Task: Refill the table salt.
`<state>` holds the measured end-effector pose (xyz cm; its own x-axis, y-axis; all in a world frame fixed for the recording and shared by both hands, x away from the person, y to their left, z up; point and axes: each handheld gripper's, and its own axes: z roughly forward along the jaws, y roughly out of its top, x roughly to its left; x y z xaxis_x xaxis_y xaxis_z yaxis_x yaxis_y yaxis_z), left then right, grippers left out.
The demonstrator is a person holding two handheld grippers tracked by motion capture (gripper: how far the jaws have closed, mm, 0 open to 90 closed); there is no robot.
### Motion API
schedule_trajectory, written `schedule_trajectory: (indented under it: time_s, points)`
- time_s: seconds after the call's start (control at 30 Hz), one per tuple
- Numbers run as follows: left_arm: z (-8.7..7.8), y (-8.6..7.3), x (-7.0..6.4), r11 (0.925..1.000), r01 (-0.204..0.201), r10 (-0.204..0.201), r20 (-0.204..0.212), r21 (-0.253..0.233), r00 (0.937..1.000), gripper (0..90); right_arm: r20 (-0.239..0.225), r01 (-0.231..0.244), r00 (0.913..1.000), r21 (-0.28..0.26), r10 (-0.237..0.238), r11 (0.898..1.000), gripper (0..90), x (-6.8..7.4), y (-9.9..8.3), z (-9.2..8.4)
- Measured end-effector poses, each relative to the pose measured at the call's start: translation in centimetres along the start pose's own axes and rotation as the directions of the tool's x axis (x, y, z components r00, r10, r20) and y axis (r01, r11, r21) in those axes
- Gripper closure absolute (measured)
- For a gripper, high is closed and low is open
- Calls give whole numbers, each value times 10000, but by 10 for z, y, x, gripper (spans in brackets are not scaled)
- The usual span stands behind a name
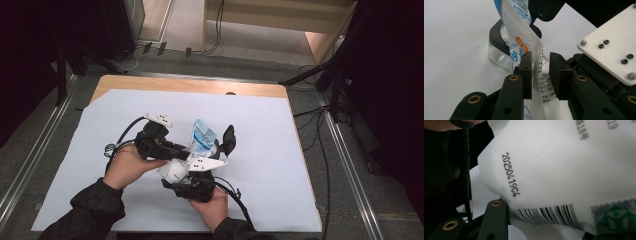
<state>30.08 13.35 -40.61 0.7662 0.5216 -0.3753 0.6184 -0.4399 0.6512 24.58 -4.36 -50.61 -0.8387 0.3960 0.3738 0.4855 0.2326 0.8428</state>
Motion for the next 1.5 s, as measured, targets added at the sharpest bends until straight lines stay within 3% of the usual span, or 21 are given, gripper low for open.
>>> schedule_trajectory:
  time_s: [0.53,0.67,0.87,0.97,1.17,1.23,1.33,1.5]
  points:
    - [7,-1,5,9989,107,-115,188,449,9998,560,-28,189,9998,-84,-189,9998,588,0,0,-1]
    - [7,-2,7,9979,288,-310,373,585,9988,532,-63,201,9998,-98,-201,9998,589,1,0,-1]
    - [2,-2,10,9966,517,-556,609,645,9966,544,-189,124,9997,-91,-126,9999,589,0,1,-1]
    - [0,-2,10,9967,630,-659,573,519,9962,609,-194,85,9998,-94,-87,9999,590,-1,2,-1]
    - [-1,-2,8,9963,690,-713,435,516,9965,649,-185,55,9998,-20,-56,10000,594,-1,3,-1]
    - [-1,-2,8,9964,612,-640,477,581,9968,644,-199,75,9998,-13,-75,10000,594,-1,2,-1]
    - [1,-3,6,9963,492,-527,487,707,9974,563,-183,152,9997,-11,-152,9999,594,0,2,-1]
    - [3,-3,8,9946,708,-754,601,754,9953,510,-140,188,9997,-106,-190,9998,596,-1,3,-2]
